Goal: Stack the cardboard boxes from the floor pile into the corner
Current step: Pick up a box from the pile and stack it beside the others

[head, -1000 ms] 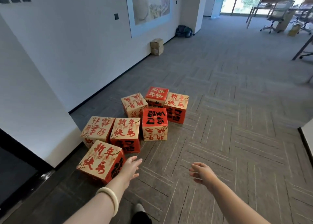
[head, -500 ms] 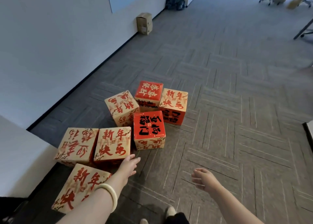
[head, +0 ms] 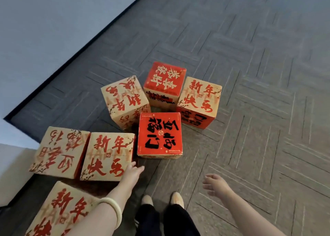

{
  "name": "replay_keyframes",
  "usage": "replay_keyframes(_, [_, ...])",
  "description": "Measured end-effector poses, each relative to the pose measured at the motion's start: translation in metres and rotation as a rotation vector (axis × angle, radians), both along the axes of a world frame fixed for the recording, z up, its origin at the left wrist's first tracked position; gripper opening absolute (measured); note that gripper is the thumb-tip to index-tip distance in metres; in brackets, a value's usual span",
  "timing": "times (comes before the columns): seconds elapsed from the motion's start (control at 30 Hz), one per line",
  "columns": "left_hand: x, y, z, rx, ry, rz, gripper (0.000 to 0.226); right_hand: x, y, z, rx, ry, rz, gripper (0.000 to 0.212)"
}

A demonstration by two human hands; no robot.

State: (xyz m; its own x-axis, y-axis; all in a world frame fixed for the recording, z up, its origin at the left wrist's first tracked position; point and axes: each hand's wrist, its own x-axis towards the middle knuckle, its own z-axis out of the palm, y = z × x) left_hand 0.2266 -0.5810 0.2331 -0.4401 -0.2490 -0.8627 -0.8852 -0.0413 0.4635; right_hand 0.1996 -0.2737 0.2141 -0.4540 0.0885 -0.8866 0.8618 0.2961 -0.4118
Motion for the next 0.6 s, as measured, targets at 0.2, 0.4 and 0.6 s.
replay_keyframes(0.2, [-0.065,-0.017,-0.123,-0.045,-0.028,-0.006,0.063,-0.066,-0.028,-0.125,0.109,-0.017,0.083,0.029])
replay_keyframes(0.4, [-0.102,-0.028,-0.236,-0.172,-0.008,-0.076,0.043,-0.11,-0.059,-0.249,0.145,-0.002,0.09,0.062])
replay_keyframes(0.6, [-0.12,-0.039,-0.294,-0.253,-0.147,0.004,0.059,-0.134,-0.08,-0.315,0.088,-0.015,0.112,0.079])
